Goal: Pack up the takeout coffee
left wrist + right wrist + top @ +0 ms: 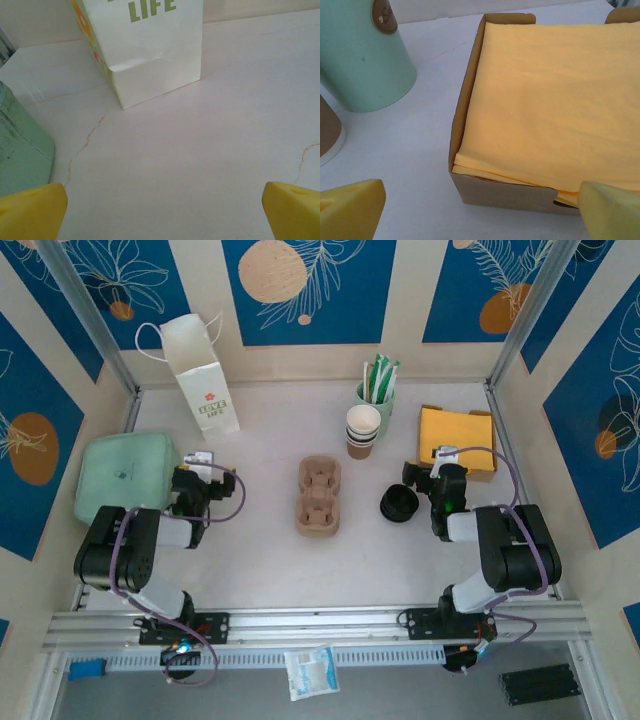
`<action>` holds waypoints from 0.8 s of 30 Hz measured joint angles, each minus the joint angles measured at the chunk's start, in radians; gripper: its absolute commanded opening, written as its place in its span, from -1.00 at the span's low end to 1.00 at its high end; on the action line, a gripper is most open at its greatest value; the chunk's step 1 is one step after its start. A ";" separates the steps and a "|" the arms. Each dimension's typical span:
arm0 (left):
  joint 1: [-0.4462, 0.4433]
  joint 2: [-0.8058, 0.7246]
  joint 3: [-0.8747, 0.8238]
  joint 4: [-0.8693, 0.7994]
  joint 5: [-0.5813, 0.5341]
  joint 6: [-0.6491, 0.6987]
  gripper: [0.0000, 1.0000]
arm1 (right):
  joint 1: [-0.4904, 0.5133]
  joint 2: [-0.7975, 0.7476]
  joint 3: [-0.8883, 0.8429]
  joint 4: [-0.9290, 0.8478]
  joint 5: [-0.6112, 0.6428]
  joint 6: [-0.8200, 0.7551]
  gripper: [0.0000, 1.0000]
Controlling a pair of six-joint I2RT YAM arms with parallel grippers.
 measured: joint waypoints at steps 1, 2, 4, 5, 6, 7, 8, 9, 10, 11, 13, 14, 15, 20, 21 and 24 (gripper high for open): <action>0.000 0.000 0.000 0.000 0.000 0.000 0.99 | 0.000 0.000 0.000 0.000 0.000 0.000 0.98; 0.000 0.000 0.000 0.000 0.000 0.000 0.99 | 0.000 0.000 0.000 0.000 0.000 0.000 0.98; 0.000 0.000 0.000 0.000 0.000 0.000 0.99 | 0.000 0.000 0.000 0.000 0.000 0.000 0.98; 0.000 0.000 0.000 0.000 0.000 0.000 0.99 | 0.000 0.000 0.000 0.000 0.000 0.000 0.98; 0.000 0.000 0.000 0.000 0.000 0.000 0.99 | 0.000 0.000 0.000 0.000 0.000 0.000 0.98; 0.000 0.000 0.000 0.000 0.000 0.000 0.99 | 0.000 0.000 0.000 0.000 0.000 0.000 0.98; 0.000 0.000 0.000 0.000 0.000 0.000 0.99 | 0.000 0.000 0.000 0.000 0.000 0.000 0.98; 0.000 0.000 0.000 0.000 0.000 0.000 0.99 | 0.000 0.000 0.000 0.000 0.000 0.000 0.98; 0.000 0.000 0.000 0.000 0.000 0.000 0.99 | 0.000 0.000 0.000 0.000 0.000 0.000 0.98; 0.000 0.000 0.000 0.000 0.000 0.000 0.99 | 0.000 0.000 0.000 0.000 0.000 0.000 0.98; 0.000 0.000 0.000 0.000 0.000 0.000 0.99 | 0.000 0.000 0.000 0.000 0.000 0.000 0.98; 0.000 0.000 0.000 0.000 0.000 0.000 0.99 | 0.000 0.000 0.000 0.000 0.000 0.000 0.98; 0.000 0.000 0.000 0.000 0.000 0.000 0.99 | 0.000 0.000 0.000 0.000 0.000 0.000 0.98; 0.000 0.000 0.000 0.000 0.000 0.000 0.99 | 0.000 0.000 0.000 0.000 -0.004 0.000 0.98; 0.000 0.000 0.000 0.000 0.000 0.000 0.99 | -0.001 0.000 0.000 0.000 -0.009 0.000 0.98; 0.000 0.000 0.000 0.000 0.000 0.000 0.99 | -0.006 0.000 0.000 0.000 -0.023 0.000 0.98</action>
